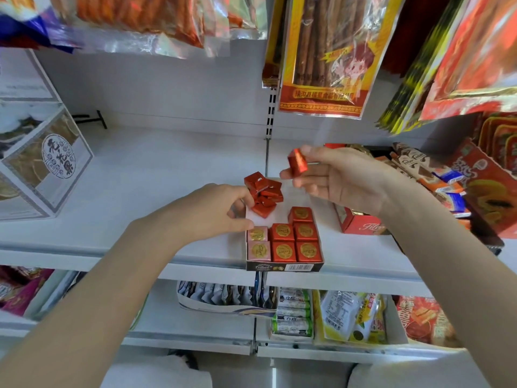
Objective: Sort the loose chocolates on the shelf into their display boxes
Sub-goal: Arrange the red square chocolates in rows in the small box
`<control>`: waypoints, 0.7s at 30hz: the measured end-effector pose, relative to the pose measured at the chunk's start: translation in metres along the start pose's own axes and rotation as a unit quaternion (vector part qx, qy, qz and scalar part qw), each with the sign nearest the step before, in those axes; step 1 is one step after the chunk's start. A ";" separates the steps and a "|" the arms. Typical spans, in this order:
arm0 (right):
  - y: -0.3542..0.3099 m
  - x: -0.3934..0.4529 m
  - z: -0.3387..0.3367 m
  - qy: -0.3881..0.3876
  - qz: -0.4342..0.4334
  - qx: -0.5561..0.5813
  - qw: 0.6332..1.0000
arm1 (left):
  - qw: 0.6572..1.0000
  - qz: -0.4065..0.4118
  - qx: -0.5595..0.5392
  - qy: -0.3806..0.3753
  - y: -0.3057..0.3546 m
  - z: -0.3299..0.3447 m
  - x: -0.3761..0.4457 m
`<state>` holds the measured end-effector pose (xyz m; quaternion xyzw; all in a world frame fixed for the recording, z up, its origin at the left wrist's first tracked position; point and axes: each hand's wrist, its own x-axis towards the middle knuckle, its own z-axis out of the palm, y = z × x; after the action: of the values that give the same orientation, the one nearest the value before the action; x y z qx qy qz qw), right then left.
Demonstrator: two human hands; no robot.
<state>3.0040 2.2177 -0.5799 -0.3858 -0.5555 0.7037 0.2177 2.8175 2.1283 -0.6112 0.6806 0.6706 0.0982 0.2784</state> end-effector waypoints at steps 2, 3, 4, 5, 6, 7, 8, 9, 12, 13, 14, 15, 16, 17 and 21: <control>0.007 0.002 0.003 0.040 -0.060 -0.194 0.978 | 1.000 -0.001 0.002 0.000 0.000 0.000 0.000; 0.010 0.003 0.006 0.061 -0.095 -0.309 0.944 | 1.000 -0.002 0.002 0.001 0.000 0.000 0.000; 0.014 0.004 0.009 0.064 -0.121 -0.414 0.900 | 1.000 -0.003 0.002 0.001 0.000 0.000 -0.001; 0.019 0.006 0.012 0.049 -0.131 -0.493 0.858 | 1.000 -0.004 0.001 0.001 0.000 0.000 -0.001; 0.023 0.007 0.016 0.028 -0.130 -0.547 0.827 | 1.000 -0.005 0.001 0.001 0.000 0.000 -0.001; 0.025 0.008 0.018 0.013 -0.123 -0.577 0.807 | 1.000 -0.005 0.002 0.001 0.000 0.000 0.000; 0.026 0.008 0.020 0.007 -0.114 -0.590 0.799 | 1.000 -0.005 0.003 0.001 0.000 0.000 0.000; 0.025 0.010 0.021 0.003 -0.103 -0.594 0.798 | 1.000 -0.005 0.004 0.001 0.000 0.000 0.000; 0.023 0.014 0.020 -0.019 -0.071 -0.607 0.791 | 1.000 -0.003 0.000 0.003 0.001 0.000 0.001; 0.022 0.014 0.018 -0.022 -0.066 -0.604 0.794 | 1.000 -0.003 -0.001 0.003 0.001 0.000 0.001; 0.021 0.015 0.016 -0.015 -0.071 -0.593 0.802 | 1.000 -0.003 -0.002 0.003 0.001 0.000 0.001; 0.019 0.015 0.015 0.008 -0.091 -0.576 0.812 | 1.000 -0.003 -0.001 0.003 0.001 0.001 0.000; 0.017 0.017 0.012 0.048 -0.123 -0.558 0.819 | 1.000 -0.003 0.000 0.003 0.000 0.001 0.000; 0.014 0.019 0.010 0.094 -0.157 -0.545 0.818 | 1.000 -0.003 0.001 0.002 0.000 0.000 -0.001; 0.015 0.030 0.017 0.122 -0.199 -0.565 0.791 | 1.000 -0.002 -0.006 0.003 0.001 0.000 -0.001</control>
<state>2.9746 2.2250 -0.6021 -0.4033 -0.8876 0.1524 0.1620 2.8177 2.1273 -0.6103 0.6775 0.6717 0.1041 0.2811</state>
